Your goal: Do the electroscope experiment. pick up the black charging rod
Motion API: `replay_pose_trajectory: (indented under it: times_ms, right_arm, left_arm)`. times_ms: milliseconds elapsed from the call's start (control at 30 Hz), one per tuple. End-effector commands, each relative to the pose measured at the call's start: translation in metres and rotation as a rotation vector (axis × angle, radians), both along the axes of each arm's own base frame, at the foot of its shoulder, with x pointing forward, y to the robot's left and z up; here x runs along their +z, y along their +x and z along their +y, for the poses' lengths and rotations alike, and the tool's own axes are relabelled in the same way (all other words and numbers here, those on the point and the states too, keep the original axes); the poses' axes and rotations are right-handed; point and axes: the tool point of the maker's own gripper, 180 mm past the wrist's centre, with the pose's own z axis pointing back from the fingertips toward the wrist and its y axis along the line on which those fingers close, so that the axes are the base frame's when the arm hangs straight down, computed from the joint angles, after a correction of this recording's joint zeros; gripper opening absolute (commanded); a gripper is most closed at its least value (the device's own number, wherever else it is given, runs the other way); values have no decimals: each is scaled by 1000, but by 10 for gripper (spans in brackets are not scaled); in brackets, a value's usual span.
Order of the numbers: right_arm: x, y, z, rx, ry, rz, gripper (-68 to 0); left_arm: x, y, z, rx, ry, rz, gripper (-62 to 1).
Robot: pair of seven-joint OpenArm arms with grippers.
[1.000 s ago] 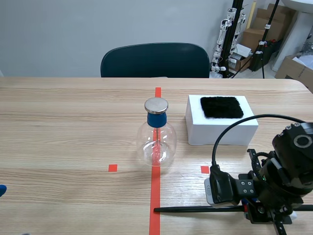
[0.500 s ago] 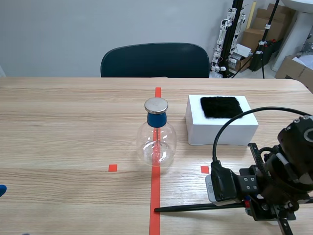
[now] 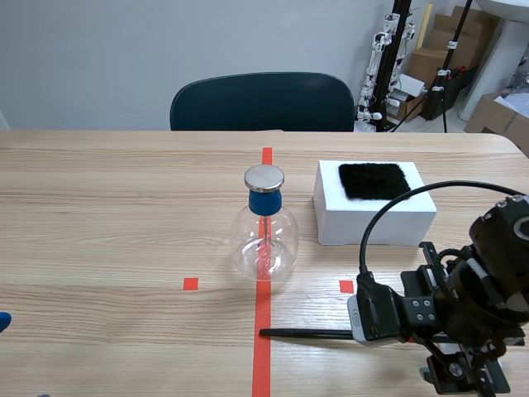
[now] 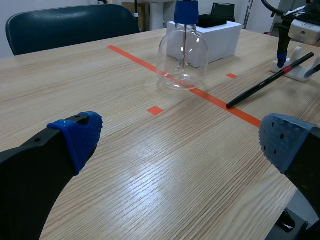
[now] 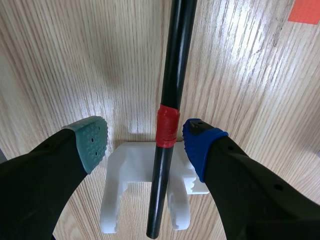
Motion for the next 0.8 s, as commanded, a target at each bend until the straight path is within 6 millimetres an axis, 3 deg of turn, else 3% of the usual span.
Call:
replay_pose_trajectory:
  times_ms: [0, 767]
  right_arm:
    - [6, 10, -4, -4, -5, -25, -345]
    - [-2, -6, -2, -7, 2, 18, -345]
  left_arm:
    - [12, 0, 2, 4, -36, -46, 14]
    - [12, 0, 2, 4, -36, -46, 14]
